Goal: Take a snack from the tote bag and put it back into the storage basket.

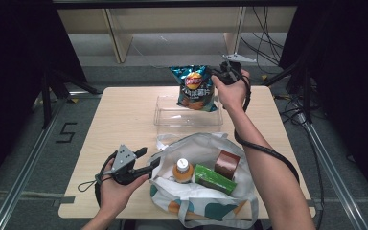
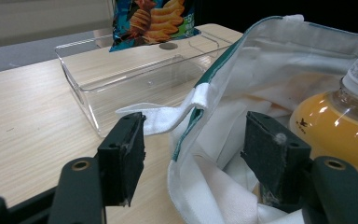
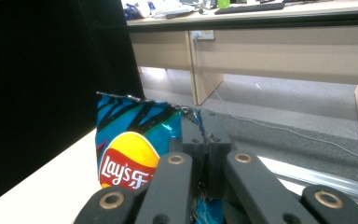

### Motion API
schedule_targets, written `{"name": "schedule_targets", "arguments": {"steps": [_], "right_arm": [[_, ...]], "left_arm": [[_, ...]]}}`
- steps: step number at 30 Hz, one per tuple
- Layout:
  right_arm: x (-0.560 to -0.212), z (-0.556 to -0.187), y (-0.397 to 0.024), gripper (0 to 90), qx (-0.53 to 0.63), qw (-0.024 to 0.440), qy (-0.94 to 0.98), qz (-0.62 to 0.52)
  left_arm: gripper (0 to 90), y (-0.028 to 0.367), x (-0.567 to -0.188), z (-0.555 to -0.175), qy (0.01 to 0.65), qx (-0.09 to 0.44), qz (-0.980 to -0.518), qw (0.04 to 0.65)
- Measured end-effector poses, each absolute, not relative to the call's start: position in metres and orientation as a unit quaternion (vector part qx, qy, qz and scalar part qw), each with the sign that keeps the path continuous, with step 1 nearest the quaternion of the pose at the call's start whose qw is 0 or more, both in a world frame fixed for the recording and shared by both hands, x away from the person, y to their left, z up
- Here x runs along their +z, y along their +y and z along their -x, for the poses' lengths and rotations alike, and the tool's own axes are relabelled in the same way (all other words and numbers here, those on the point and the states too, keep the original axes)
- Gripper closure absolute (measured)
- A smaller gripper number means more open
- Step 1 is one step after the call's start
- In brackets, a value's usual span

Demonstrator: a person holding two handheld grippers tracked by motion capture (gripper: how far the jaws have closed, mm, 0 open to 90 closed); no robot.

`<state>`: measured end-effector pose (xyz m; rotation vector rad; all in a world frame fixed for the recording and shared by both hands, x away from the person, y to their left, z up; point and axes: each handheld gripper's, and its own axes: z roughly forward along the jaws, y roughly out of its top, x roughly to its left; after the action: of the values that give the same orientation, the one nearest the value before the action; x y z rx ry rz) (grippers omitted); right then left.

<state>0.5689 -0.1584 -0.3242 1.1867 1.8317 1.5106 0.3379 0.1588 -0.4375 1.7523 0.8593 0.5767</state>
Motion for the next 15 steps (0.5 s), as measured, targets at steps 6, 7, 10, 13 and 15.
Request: {"name": "schedule_targets", "arguments": {"steps": [6, 7, 10, 13, 15], "right_arm": [[-0.3261, -0.5706, -0.1583, 90.0, 0.551, 0.238, 0.670, -0.436], [-0.3260, -0.5711, -0.1582, 90.0, 0.551, 0.241, 0.669, -0.437], [-0.3257, -0.5713, -0.1576, 90.0, 0.549, 0.234, 0.672, -0.438], [-0.3260, -0.5727, -0.1581, 90.0, 0.550, 0.239, 0.670, -0.437], [-0.3266, -0.5734, -0.1590, 90.0, 0.549, 0.240, 0.674, -0.433]], "left_arm": [[38.0, 0.1584, -0.4375, -0.3380, 0.361, 0.242, -0.730, 0.527], [38.0, 0.1588, -0.4369, -0.3380, 0.358, 0.244, -0.732, 0.526], [37.9, 0.1591, -0.4369, -0.3378, 0.359, 0.243, -0.731, 0.526], [37.9, 0.1592, -0.4377, -0.3382, 0.362, 0.241, -0.728, 0.530], [37.9, 0.1594, -0.4373, -0.3377, 0.362, 0.239, -0.728, 0.531]]}}
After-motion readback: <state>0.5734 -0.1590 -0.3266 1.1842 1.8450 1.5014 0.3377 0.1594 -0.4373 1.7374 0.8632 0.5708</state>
